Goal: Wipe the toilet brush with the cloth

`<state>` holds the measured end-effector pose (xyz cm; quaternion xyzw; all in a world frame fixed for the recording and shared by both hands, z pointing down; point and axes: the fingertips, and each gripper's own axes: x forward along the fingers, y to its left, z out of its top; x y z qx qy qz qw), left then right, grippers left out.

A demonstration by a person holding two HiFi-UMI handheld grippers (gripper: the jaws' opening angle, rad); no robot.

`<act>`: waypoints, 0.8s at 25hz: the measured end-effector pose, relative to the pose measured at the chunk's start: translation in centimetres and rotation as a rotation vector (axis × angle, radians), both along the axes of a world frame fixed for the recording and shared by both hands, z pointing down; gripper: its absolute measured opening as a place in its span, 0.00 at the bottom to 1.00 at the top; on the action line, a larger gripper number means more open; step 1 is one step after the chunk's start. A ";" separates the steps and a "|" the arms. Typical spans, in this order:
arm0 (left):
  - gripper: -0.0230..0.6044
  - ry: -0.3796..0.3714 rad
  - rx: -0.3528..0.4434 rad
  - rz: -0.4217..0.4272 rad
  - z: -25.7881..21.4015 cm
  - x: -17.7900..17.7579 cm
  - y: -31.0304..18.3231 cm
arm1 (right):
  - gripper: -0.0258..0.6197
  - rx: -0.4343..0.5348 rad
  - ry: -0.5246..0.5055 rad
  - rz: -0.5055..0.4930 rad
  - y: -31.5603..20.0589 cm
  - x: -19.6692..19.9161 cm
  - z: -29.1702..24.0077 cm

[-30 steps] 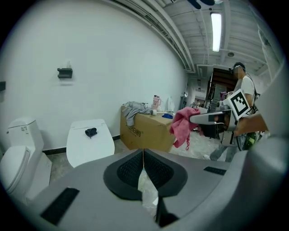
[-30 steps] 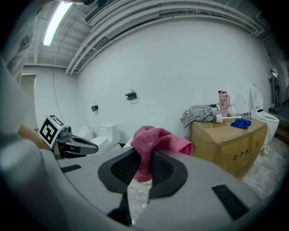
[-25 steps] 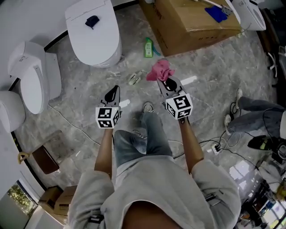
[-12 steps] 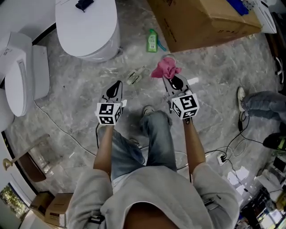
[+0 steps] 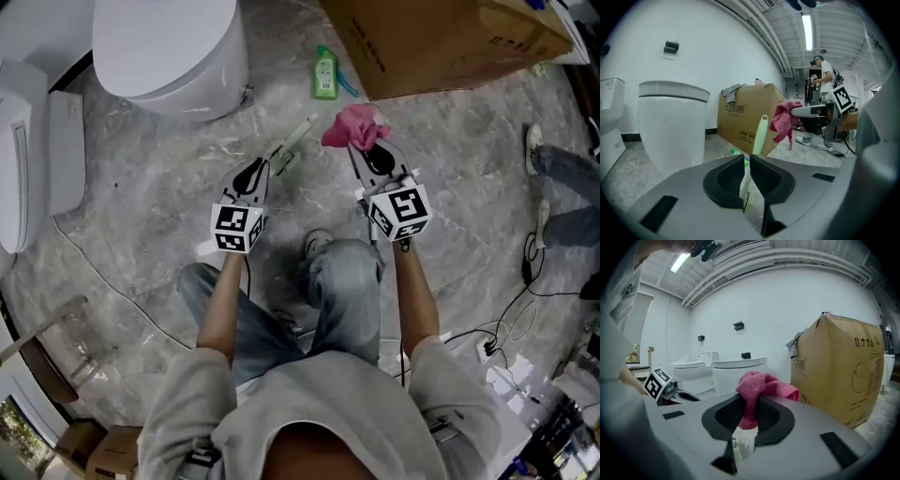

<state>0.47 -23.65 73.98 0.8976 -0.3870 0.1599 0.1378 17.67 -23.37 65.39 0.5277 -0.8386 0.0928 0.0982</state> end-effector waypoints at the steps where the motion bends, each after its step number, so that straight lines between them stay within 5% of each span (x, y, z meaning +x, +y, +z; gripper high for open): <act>1: 0.08 -0.001 0.012 0.010 0.6 0.2 0.0 | 0.14 0.010 0.001 -0.004 0.0 -0.2 0.5; 9: 0.08 -0.049 0.062 0.103 4.9 1.4 -0.1 | 0.14 0.038 -0.014 -0.007 1.0 -1.5 3.9; 20: 0.08 -0.069 -0.024 0.075 10.6 0.2 0.8 | 0.14 0.016 -0.021 -0.057 1.6 -2.8 5.6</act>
